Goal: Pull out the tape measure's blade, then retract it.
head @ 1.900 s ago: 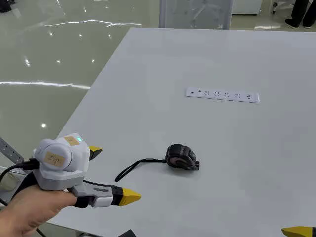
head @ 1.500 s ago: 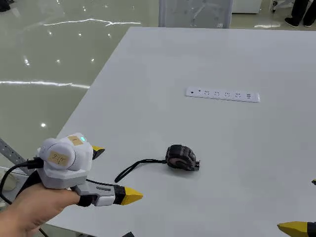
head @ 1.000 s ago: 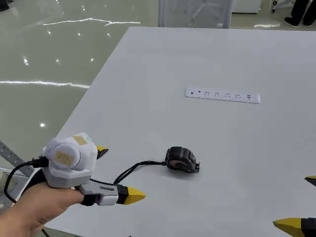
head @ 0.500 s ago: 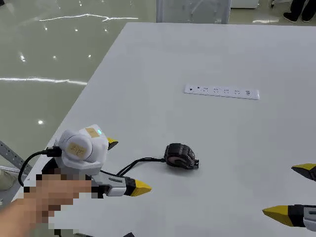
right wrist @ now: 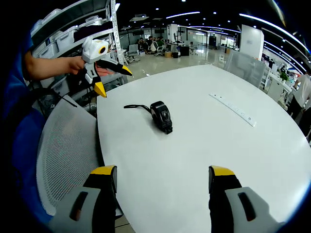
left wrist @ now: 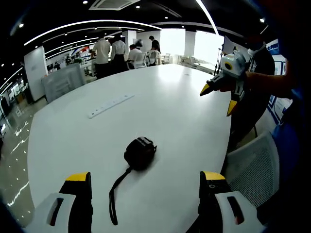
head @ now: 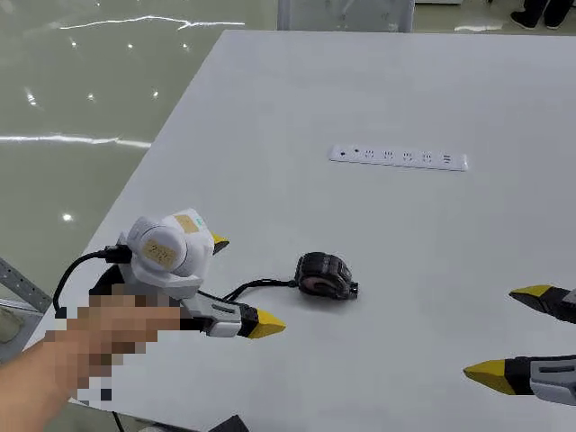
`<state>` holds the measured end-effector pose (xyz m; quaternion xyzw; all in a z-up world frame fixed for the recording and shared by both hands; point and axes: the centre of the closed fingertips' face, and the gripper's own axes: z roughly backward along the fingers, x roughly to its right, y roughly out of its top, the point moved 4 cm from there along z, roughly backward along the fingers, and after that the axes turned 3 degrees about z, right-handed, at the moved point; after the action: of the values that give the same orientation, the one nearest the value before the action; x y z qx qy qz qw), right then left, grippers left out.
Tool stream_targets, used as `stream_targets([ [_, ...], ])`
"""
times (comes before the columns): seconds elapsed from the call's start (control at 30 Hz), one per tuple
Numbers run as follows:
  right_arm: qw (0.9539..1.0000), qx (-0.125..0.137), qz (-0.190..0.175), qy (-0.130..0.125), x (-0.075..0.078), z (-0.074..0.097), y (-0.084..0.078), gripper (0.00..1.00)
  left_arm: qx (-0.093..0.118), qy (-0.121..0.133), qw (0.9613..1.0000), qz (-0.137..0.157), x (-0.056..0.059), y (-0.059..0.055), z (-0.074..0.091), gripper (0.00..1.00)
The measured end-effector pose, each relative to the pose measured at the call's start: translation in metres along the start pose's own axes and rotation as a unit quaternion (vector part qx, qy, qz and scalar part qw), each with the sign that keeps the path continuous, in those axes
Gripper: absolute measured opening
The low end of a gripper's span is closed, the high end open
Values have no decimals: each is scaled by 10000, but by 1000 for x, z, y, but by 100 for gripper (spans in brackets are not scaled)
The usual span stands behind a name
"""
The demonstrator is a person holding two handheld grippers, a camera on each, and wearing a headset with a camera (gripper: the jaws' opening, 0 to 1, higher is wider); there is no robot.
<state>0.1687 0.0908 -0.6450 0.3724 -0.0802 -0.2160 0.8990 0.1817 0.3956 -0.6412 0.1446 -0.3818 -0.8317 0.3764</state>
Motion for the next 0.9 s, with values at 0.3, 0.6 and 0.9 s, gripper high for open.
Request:
stream_targets([
  [0.3, 9997, -73, 194, 126, 2, -12, 4, 72, -39, -144, 9998, -145, 1, 6, -12, 87],
  [0.6, 9989, -126, 349, 270, 4, -26, 7, 72, -43, -300, 9991, -281, 2, 11, -26, 85],
  [0.9, 9975, -235, 567, 361, 8, -45, 9, 70, -95, -419, 9982, -430, 3, 15, -42, 83],
])
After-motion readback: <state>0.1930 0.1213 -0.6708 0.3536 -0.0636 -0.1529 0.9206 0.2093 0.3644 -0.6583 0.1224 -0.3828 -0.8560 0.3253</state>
